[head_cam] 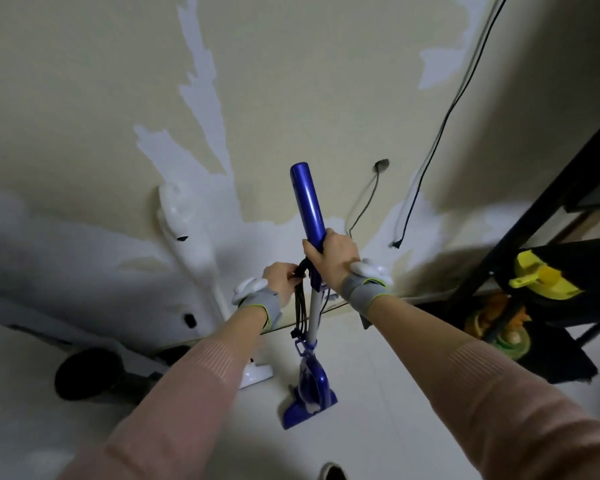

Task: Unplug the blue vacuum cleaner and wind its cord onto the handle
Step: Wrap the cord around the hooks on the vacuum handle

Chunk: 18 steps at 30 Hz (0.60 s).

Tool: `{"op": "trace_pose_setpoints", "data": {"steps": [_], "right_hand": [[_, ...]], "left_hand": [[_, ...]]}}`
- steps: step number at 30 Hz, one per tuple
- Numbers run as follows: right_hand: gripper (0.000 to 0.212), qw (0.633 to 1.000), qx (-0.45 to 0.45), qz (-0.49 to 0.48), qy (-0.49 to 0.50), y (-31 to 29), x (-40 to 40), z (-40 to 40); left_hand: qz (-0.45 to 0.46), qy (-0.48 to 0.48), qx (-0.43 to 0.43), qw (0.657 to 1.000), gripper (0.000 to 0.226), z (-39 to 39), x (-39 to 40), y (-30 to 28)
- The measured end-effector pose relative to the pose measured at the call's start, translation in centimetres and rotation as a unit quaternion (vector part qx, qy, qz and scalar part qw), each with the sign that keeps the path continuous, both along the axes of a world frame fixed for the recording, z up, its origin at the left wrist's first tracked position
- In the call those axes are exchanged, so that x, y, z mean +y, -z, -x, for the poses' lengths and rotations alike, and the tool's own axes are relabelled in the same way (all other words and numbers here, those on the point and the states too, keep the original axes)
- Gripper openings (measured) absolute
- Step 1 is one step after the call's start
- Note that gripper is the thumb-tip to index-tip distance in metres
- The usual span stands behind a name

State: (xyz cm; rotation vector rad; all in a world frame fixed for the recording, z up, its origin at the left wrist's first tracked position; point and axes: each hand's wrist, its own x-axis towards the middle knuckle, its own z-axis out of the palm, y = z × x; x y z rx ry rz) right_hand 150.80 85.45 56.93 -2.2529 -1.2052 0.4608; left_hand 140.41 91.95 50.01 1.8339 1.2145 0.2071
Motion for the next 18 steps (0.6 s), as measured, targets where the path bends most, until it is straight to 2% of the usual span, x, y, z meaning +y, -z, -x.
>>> {"op": "trace_pose_setpoints", "data": {"steps": [9, 14, 18], "right_hand": [[0.039, 0.999, 0.045, 0.017, 0.016, 3.2, 5.2, -3.0], [0.033, 0.997, 0.062, 0.023, 0.043, 5.1, 7.6, -4.8], [0.035, 0.997, 0.046, 0.034, 0.043, 6.0, 9.3, -6.4]], "left_hand": [[-0.018, -0.035, 0.060, 0.997, 0.025, -4.8, 4.7, 2.5], [-0.030, 0.023, 0.108, 0.993, 0.026, -7.3, 7.4, 2.5], [-0.043, 0.048, 0.105, 0.992, 0.032, -8.0, 9.0, 3.3]]}}
